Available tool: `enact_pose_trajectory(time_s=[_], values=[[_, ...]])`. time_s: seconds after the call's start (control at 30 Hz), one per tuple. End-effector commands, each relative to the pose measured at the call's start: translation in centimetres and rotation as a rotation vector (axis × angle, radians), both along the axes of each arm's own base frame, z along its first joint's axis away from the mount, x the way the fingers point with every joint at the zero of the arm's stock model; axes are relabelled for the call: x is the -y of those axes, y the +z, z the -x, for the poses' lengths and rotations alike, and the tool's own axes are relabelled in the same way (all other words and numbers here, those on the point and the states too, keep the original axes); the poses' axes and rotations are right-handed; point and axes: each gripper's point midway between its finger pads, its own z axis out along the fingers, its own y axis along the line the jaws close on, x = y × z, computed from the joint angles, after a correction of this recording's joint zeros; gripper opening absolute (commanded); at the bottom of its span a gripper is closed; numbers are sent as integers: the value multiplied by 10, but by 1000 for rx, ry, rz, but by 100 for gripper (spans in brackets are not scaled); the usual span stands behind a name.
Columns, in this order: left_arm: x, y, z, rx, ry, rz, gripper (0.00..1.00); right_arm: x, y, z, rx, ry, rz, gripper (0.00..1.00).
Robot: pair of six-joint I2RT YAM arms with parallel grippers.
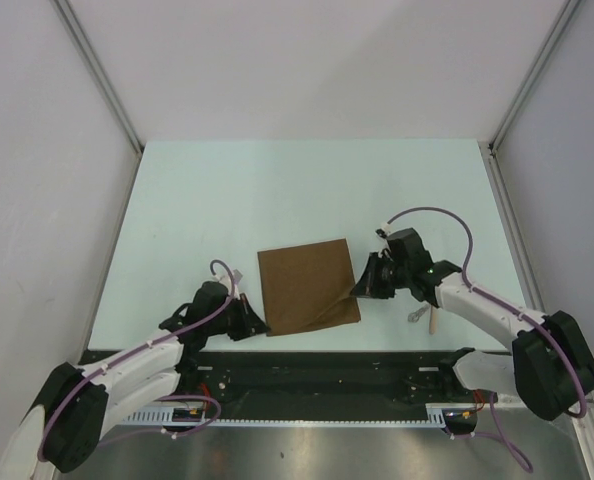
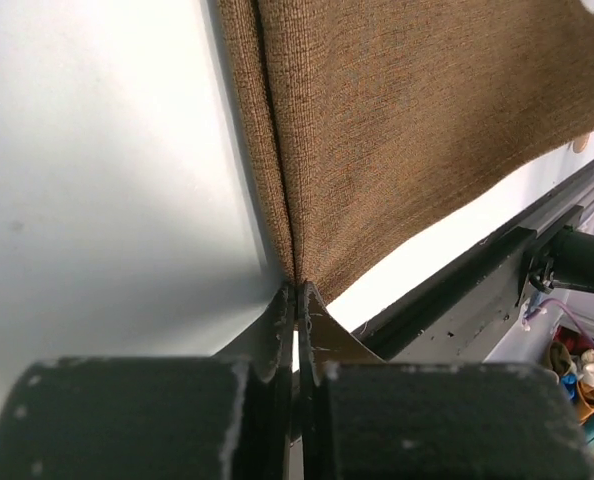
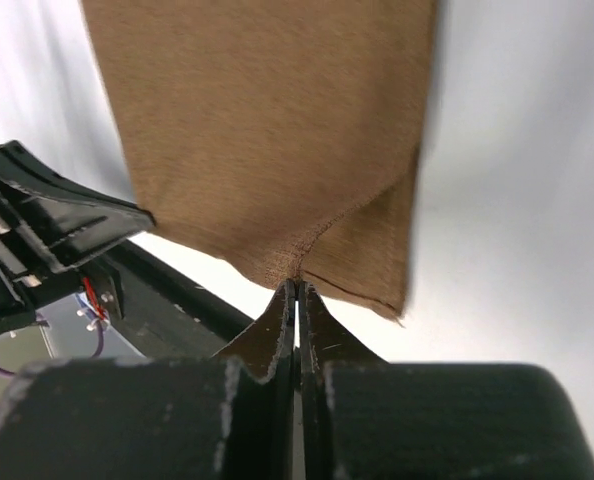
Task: Fold the napkin into a case and place the utensils inside
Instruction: Fold the top corner of the square-folded napkin at the center of the board.
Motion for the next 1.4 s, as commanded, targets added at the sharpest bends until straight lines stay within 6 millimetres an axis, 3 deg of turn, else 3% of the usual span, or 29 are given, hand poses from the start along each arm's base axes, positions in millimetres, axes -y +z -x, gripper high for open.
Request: enact_pose_trajectory(time_s=[0.0,0.03,0.07,0.1,0.13,0.17,0.2,0.27,0.3,0.33,0.37,0.4,0.43,0.5,0.53,0.57,0.63,0.73,0.87,1.37], values=[[-10,-13,9,-45,-1,-69,4,-33,29,-27,94,82,-67,0],[-9,-12,8,-45,-3,-66,10,-41,33,-30,102,97,-80,0],[-8,-9,7,-41,-3,-59,24,-47,35,-33,104,109,-90,0],[-6,-6,6,-35,-9,-50,29,-56,26,-38,84,124,-88,0],[-6,-5,6,-35,-6,-49,33,-68,40,-49,118,137,-111,0],[-5,-3,6,-31,-8,-44,34,-79,39,-51,116,160,-115,0],[-5,-1,5,-23,-7,-40,34,-89,31,-57,103,175,-117,0],[-6,-1,5,-17,1,-39,30,-117,44,-73,132,212,-149,0],[-6,-1,5,-20,4,-40,28,-127,26,-76,90,235,-141,0],[-7,-2,4,-18,7,-41,26,-136,25,-80,88,247,-148,0],[-8,-7,7,-39,9,-47,22,-151,38,-93,121,262,-176,0],[-9,-10,9,-48,10,-50,20,-160,35,-96,115,274,-188,0],[-8,-11,10,-51,9,-45,19,-166,19,-101,85,276,-178,0],[-10,-18,14,-68,11,-45,17,-182,27,-113,92,295,-218,0],[-10,-18,14,-66,15,-42,15,-185,15,-116,69,293,-213,0],[-11,-20,16,-68,17,-43,13,-192,22,-121,81,297,-229,0],[-12,-20,17,-69,22,-43,11,-196,14,-124,62,295,-227,0],[-13,-20,17,-61,29,-43,10,-205,18,-131,75,308,-243,0],[-14,-20,17,-63,35,-45,10,-210,5,-132,42,316,-246,0],[-15,-17,16,-53,43,-41,9,-227,-9,-141,17,330,-278,0]])
